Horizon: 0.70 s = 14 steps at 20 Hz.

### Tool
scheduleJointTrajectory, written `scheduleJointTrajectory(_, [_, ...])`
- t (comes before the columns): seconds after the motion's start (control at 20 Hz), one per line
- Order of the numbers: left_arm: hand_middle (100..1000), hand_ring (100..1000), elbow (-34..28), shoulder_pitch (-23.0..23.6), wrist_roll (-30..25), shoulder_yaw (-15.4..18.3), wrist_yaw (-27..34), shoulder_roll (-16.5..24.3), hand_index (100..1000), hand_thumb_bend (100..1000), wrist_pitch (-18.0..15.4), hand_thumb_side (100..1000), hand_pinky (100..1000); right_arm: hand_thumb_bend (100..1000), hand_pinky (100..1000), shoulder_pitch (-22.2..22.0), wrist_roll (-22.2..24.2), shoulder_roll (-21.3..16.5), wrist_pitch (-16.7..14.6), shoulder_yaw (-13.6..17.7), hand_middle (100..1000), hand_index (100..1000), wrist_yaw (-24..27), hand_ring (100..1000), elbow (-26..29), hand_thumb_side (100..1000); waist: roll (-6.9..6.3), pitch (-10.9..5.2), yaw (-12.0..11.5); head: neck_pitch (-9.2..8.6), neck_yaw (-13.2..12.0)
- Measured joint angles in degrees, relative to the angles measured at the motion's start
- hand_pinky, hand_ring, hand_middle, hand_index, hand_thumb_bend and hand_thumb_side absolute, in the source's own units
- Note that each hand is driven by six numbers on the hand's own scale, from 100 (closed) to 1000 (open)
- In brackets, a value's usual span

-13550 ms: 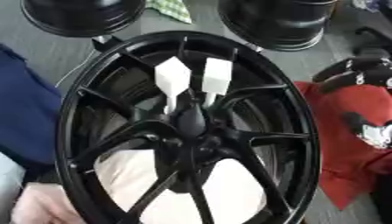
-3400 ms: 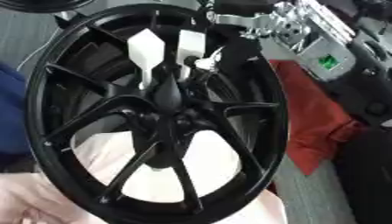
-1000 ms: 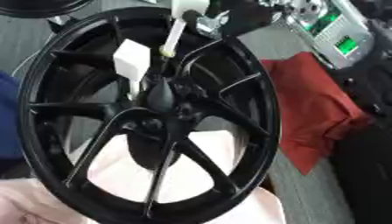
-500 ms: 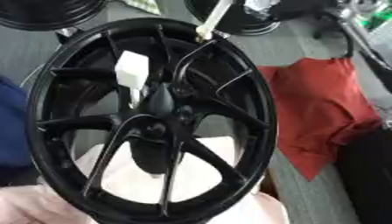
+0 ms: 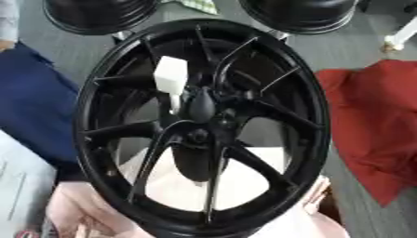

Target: Pull the pin out of the wheel hub.

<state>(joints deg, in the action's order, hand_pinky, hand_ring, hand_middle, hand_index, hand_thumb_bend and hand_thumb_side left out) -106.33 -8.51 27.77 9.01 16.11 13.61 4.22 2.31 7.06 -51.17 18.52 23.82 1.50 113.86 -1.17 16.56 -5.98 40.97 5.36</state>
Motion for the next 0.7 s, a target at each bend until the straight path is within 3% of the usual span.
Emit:
scheduleJointTrajectory(0.15, [532,470,-0.8,0.3,0.5,0.0,-0.1,0.0,695,513,0.2,421,677,100,559,-4.0,-2.6,4.0,0.5,4.1,297,518,-2.1,721,0.0,543,-0.95,0.23,0.8,-0.01,-1.0])
scheduleJointTrajectory(0.25, [532,469,-1.3,0.5,0.6,0.0,-0.1,0.0,695,514,0.4,423,677,100,639,-6.9,-4.3,6.8,0.2,6.2,466,682,-3.6,793,0.0,520,-1.82,0.38,1.0,-0.09,-1.2])
scheduleJointTrajectory(0.3, [532,469,-1.5,0.6,0.7,0.0,-0.2,0.0,695,514,0.4,426,677,100,688,-8.4,-5.2,8.3,-0.3,6.9,602,797,-4.5,844,0.0,553,-2.12,0.42,1.0,-0.21,-1.3])
scheduleJointTrajectory(0.35, [532,469,-1.7,0.6,0.7,0.0,-0.2,0.0,695,514,0.4,427,677,100,706,-9.9,-6.2,9.8,-0.9,7.3,672,836,-5.5,871,0.0,580,-2.33,0.43,1.1,-0.24,-1.3])
scheduleJointTrajectory(0.5, [532,469,-2.2,0.9,0.2,-0.2,-0.4,0.0,695,514,0.7,427,677,100,706,-14.2,-8.9,14.2,-3.1,7.6,672,836,-8.1,871,0.0,580,-2.68,0.41,1.0,-0.25,-1.2])
scheduleJointTrajectory(0.55, [527,466,-2.3,0.9,0.0,-0.3,-0.5,0.0,658,491,0.8,383,676,100,767,-15.7,-9.8,15.7,-4.0,7.6,792,892,-9.1,947,0.0,387,-2.63,0.39,0.6,-0.25,-1.1])
scheduleJointTrajectory(0.6, [527,466,-2.4,1.0,-0.2,-0.4,-0.5,0.0,658,491,0.8,383,676,100,767,-16.9,-10.5,17.0,-4.7,7.5,792,892,-9.9,947,0.0,387,-2.66,0.37,0.6,-0.24,-1.1])
scheduleJointTrajectory(0.65, [526,465,-2.4,1.0,-0.5,-0.6,-0.5,0.2,646,493,0.9,387,675,100,779,-17.8,-10.9,18.4,-5.0,7.2,783,890,-10.8,949,-0.1,100,-2.81,0.34,1.0,-0.21,-1.1])
scheduleJointTrajectory(0.7, [526,466,-2.6,0.9,-0.8,-0.8,-0.5,0.4,648,496,0.8,385,676,100,774,-18.3,-11.2,20.0,-4.9,7.1,777,884,-11.8,947,-0.4,100,-3.03,0.32,1.5,-0.2,-1.0])
